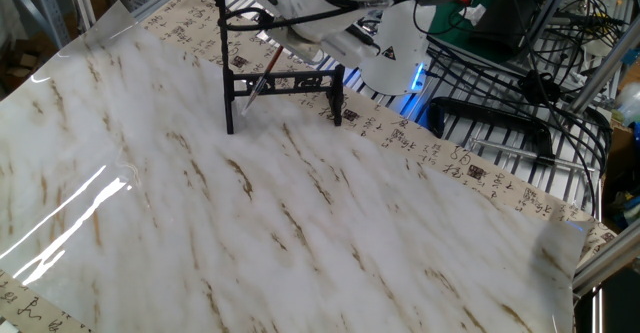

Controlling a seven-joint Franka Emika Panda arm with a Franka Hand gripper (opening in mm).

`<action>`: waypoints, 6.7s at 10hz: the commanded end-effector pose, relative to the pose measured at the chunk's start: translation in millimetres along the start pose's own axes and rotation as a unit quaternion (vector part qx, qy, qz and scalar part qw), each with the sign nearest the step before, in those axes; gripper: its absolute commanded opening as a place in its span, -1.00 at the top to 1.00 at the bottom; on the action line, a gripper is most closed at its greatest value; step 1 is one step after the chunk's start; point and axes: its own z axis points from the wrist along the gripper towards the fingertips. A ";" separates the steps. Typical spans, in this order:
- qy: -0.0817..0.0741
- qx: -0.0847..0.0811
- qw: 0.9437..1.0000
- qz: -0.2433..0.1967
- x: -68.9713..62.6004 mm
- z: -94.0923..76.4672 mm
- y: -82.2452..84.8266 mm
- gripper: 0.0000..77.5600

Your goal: Place the brush on the pen rack

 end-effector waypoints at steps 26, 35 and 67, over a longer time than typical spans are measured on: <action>-0.006 -0.008 1.000 0.028 6.8 16.6 -15.1 0.97; -0.008 -0.022 1.000 0.003 -0.5 8.9 -18.7 0.97; 0.032 0.002 0.999 0.005 -22.1 -1.3 -19.3 0.97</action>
